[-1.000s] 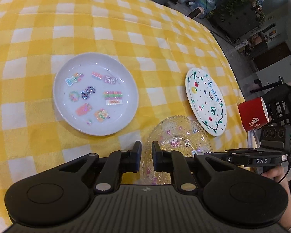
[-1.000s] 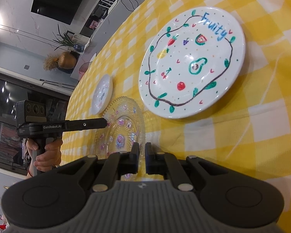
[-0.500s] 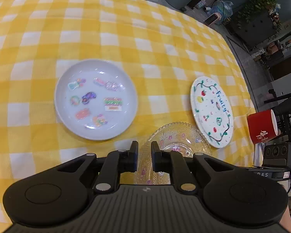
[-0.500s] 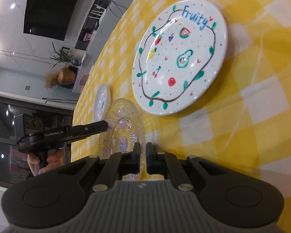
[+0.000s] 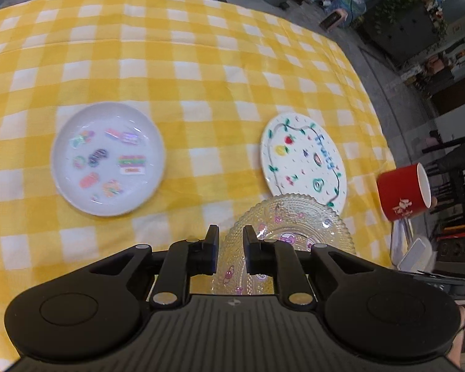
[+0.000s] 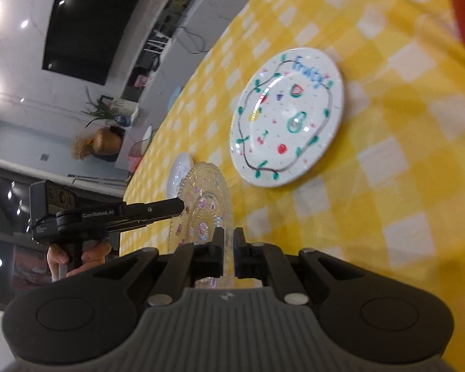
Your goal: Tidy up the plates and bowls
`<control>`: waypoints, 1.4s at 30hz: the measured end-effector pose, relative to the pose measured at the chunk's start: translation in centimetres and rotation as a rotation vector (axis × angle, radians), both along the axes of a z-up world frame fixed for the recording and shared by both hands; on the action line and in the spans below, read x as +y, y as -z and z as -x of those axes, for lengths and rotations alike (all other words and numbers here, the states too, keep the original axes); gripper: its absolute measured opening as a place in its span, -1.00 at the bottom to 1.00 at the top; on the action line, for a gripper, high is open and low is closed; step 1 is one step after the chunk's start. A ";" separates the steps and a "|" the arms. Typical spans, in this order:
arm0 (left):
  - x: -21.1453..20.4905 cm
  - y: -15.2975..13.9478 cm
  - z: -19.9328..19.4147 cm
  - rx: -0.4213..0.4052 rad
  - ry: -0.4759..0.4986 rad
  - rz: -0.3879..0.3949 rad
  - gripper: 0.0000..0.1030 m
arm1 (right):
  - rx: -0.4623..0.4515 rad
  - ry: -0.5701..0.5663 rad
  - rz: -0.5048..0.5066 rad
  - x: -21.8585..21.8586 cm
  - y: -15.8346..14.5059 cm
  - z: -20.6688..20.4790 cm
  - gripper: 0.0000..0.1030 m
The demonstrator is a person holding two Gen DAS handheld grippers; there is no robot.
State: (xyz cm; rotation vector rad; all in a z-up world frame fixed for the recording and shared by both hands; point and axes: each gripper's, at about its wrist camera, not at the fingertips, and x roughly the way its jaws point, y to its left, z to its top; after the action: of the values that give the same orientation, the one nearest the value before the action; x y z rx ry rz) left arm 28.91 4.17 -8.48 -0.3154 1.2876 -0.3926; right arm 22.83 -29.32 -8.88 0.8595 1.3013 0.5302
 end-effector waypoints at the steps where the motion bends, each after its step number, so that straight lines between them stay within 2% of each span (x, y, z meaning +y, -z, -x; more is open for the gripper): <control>1: -0.6 -0.2 0.2 -0.005 0.011 -0.018 -0.65 | -0.012 -0.003 0.014 -0.3 -0.3 0.3 -0.92; 3: -1.6 -0.5 0.6 -0.012 0.030 -0.036 -0.64 | -0.034 0.002 0.033 -0.7 -1.4 0.7 -0.91; 5: -2.2 -0.6 0.7 0.005 0.045 -0.023 -0.65 | -0.043 0.017 0.035 -1.5 -2.2 1.3 -0.91; 9: -3.8 -0.5 1.0 0.048 0.080 -0.009 -0.65 | -0.009 0.044 0.032 -3.4 -1.6 2.5 -0.91; 14: -7.3 -0.4 2.6 0.030 0.199 -0.100 -0.65 | 0.048 0.040 0.059 -4.8 -0.5 3.7 -0.85; 18: -8.8 0.5 3.1 0.088 0.230 -0.149 -0.66 | 0.057 0.024 0.085 -5.3 -0.3 4.3 -0.81; 27: -9.8 2.0 3.6 0.153 0.241 -0.246 -0.66 | 0.129 -0.014 0.116 -4.3 1.9 3.8 -0.81; 33: -10.0 2.0 3.4 0.150 0.239 -0.268 -0.66 | 0.136 -0.004 0.122 -4.1 2.4 3.4 -0.81; 36: -9.9 2.2 3.3 0.152 0.207 -0.268 -0.66 | 0.133 -0.002 0.120 -4.0 2.4 3.2 -0.81; 42: -10.7 1.8 4.2 0.061 0.175 -0.300 -0.59 | 0.097 -0.018 0.147 -3.9 2.2 3.5 -0.81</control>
State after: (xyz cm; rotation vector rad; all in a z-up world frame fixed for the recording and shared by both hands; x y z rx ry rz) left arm 24.72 -6.54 -10.26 0.0392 1.4172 -0.3333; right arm 19.29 -33.22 -11.06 0.7591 1.4197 0.4056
